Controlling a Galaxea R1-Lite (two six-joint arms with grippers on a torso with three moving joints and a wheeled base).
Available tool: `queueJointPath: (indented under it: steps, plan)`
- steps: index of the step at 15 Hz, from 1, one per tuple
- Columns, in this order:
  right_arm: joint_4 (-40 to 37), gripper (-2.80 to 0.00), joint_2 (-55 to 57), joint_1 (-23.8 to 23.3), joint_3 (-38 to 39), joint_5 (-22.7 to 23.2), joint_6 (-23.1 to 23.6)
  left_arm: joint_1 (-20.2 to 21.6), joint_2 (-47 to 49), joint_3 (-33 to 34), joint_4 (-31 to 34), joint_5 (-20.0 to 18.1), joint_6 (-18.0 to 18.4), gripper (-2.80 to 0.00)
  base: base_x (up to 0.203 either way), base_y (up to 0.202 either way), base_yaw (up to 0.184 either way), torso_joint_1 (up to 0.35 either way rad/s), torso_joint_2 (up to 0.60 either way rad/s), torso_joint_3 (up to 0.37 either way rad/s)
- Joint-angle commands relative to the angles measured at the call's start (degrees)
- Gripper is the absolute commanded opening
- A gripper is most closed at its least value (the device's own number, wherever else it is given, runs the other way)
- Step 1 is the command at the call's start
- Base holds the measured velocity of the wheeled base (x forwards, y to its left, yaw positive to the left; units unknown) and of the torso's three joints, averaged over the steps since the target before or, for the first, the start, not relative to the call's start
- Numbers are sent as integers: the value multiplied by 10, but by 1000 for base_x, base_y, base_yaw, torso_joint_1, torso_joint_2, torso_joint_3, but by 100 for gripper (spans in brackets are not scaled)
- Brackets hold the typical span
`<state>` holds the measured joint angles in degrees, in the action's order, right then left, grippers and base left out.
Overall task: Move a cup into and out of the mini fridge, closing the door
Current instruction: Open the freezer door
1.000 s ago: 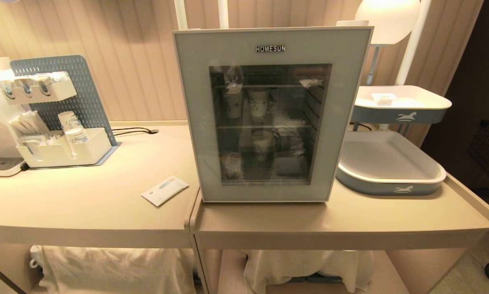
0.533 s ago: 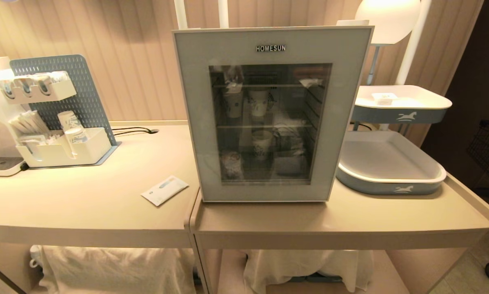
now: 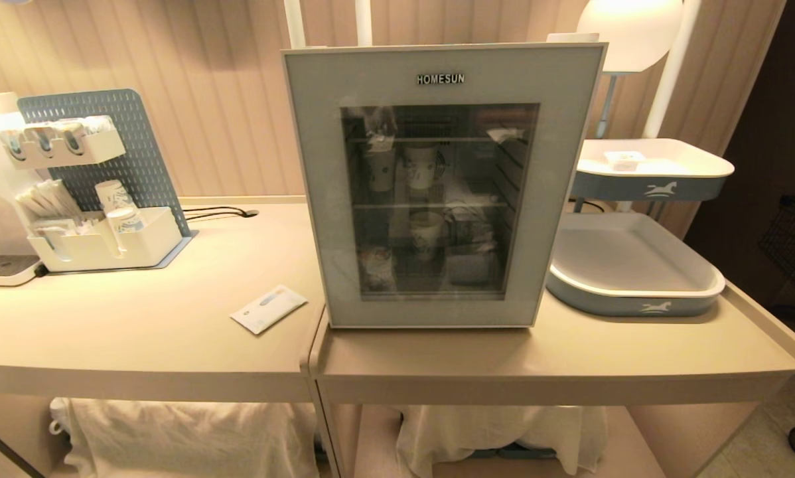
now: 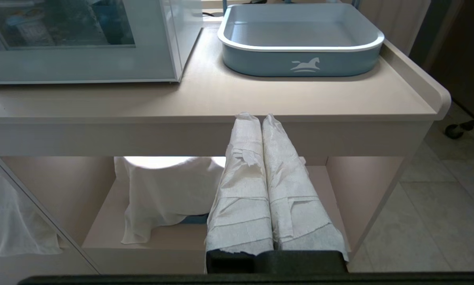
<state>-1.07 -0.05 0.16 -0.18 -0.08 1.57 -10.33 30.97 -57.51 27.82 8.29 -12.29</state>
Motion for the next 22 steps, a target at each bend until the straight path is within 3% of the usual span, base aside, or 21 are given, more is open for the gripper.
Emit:
queueJointPath:
  steps: [1, 3, 5, 6, 7, 8, 10, 12, 13, 16, 17, 21, 22]
  plan:
    - [-1, -280, 1, 0, 0, 0, 0, -26, 197, -18, -51, -5, -16, 0, 0, 0, 0, 0, 0, 0]
    - [-1, -280, 1, 0, -1, 0, 0, -14, 322, -39, -130, -68, -29, 0, 0, 0, 0, 0, 0, 0]
    - [-1, -280, 1, 0, 0, 0, 0, 41, 430, -62, -206, -246, -40, 0, 0, 0, 0, 0, 0, 0]
    - [-1, -280, 1, 0, 0, 0, 0, 78, 476, -64, -253, -370, -45, 0, 0, 0, 0, 0, 0, 0]
    - [0, -280, 0, 0, 0, 0, -1, 116, 520, -56, -326, -466, -47, 0, 0, 0, 0, 0, 0, 0]
    - [1, -280, 0, 0, 1, 0, 0, 140, 553, -38, -428, -525, -49, 0, 0, 0, 0, 0, 0, 0]
    - [3, -280, 0, 0, 1, -1, 0, 168, 642, 7, -652, -601, -50, 0, 0, 0, 0, 0, 0, 0]
    - [3, -280, 0, 0, 1, -1, -1, 178, 741, 20, -823, -646, -53, 0, 0, 0, 0, 0, 0, 0]
    - [3, -280, 0, 0, 1, -1, 0, 180, 780, 14, -878, -665, -56, 0, 0, 0, 0, 0, 0, 0]
    - [3, -280, 0, 0, 2, -1, -1, 152, 849, -14, -929, -680, -68, 0, 0, 0, 0, 0, 0, 0]
    - [3, -280, 0, 0, 2, -1, -1, 142, 865, -29, -931, -671, -71, 0, 0, 0, 0, 0, 0, 0]
    - [4, -280, 0, 0, 2, -1, -1, 65, 903, -57, -922, -523, -74, 0, 0, 0, 0, 0, 0, 0]
    - [4, -280, 0, 0, 2, -2, -1, 51, 908, -58, -915, -507, -75, 0, 0, 0, 0, 0, 0, 0]
